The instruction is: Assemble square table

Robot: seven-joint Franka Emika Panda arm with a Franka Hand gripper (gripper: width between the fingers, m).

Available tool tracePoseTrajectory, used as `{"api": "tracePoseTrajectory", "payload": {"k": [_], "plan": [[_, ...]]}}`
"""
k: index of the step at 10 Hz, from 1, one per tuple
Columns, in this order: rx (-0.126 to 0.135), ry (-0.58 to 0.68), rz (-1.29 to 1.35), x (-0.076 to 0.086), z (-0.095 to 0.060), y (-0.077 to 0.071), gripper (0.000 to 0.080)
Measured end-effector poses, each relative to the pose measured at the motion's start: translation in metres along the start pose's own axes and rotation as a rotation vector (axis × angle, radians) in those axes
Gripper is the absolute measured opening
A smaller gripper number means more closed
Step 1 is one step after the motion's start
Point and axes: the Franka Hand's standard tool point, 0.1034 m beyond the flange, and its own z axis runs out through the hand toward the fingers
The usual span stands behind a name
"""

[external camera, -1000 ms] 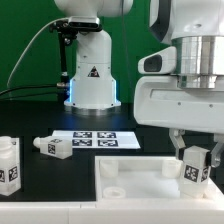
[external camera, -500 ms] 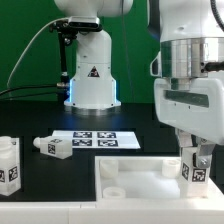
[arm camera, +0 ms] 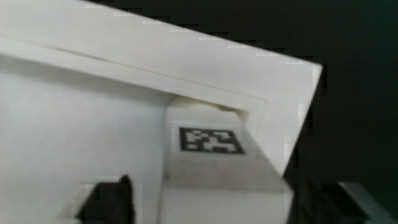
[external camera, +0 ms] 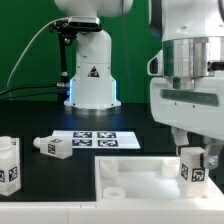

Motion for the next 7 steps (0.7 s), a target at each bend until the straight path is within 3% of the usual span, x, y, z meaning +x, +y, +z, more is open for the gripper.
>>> {"api": "tracePoseTrajectory", "payload": {"k": [4, 6, 7], "plan": [[-0.009, 0.005, -0.301, 0.0011, 0.0015, 0.0015, 0.0648], [-0.046, 0.021, -0.763, -0.0034, -0.0037, -0.0056, 0.0649], [-0.049, 0.015, -0.861, -0.0041, -0.0036, -0.0058, 0.0649]]}}
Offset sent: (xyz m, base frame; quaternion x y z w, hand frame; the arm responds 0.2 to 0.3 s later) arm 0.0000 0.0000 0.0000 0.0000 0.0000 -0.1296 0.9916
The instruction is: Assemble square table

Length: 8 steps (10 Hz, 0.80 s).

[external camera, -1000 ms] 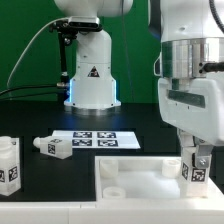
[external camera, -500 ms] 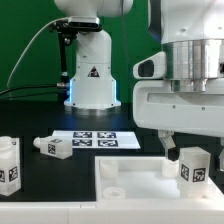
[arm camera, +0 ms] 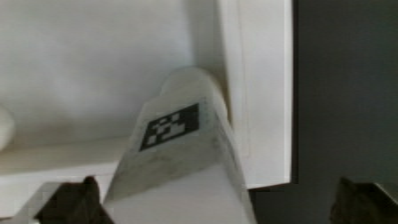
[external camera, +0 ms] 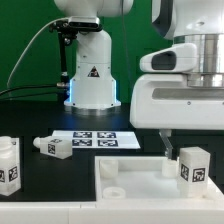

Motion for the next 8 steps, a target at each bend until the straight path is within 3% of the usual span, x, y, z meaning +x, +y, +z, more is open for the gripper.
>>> {"api": "tracePoseTrajectory", "payload": {"k": [3, 4, 6, 7, 8], "plan": [[-0.027, 0.003, -0.216, 0.002, 0.002, 0.007, 0.0649], [-0.041, 0.000, -0.326, 0.000, 0.004, 0.004, 0.0649], [-0.043, 0.011, -0.345, -0.003, 0.007, -0.007, 0.0649], [-0.044, 0.011, -0.342, -0.002, 0.007, -0.005, 0.0524], [-0.044, 0.012, -0.311, -0.002, 0.007, -0.004, 0.0524]]}}
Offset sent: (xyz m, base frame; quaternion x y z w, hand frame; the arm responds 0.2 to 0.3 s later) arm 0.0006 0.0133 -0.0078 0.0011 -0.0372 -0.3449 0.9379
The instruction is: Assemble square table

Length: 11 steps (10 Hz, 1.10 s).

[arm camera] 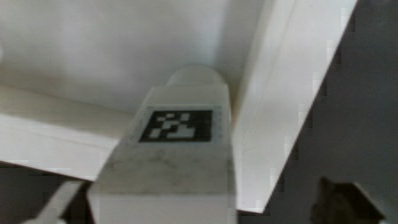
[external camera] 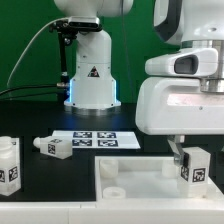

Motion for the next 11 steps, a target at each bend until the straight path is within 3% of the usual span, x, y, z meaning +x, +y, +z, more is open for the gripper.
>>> {"api": "tracePoseTrajectory", "payload": {"k": [2, 6, 8, 11], "plan": [[-0.005, 0.001, 0.178, 0.000, 0.000, 0.005, 0.0282], [-0.021, 0.020, 0.612, -0.001, 0.001, 0.010, 0.0284], [0.026, -0.016, 0.940, -0.002, 0.001, 0.019, 0.0284], [0.013, -0.026, 1.113, -0.002, 0.001, 0.019, 0.0284]]}}
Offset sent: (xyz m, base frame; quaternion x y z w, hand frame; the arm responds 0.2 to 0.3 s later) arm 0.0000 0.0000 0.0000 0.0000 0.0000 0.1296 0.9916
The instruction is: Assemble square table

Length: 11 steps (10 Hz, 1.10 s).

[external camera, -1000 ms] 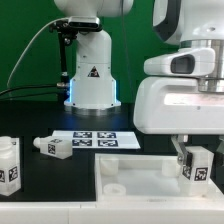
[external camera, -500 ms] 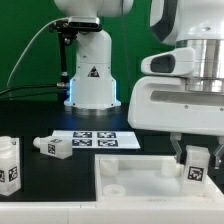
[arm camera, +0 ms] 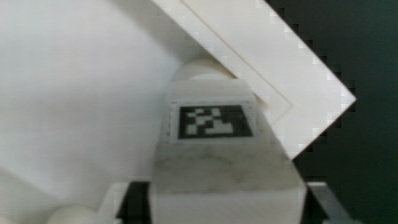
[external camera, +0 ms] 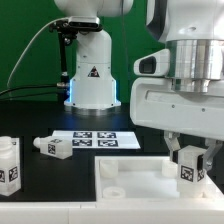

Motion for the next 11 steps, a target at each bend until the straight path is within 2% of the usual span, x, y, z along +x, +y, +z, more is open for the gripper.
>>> {"api": "tracePoseTrajectory", "payload": {"k": [3, 5, 7, 11], "plan": [[-0.036, -0.033, 0.401, -0.0005, 0.0008, 0.0018, 0.0284], [-0.032, -0.079, 0.792, -0.0045, 0.0012, 0.0015, 0.0284], [-0.004, -0.084, 1.081, -0.0061, 0.0009, 0.0017, 0.0284], [-0.010, -0.073, 1.095, -0.0046, 0.0009, 0.0042, 0.0288]]}}
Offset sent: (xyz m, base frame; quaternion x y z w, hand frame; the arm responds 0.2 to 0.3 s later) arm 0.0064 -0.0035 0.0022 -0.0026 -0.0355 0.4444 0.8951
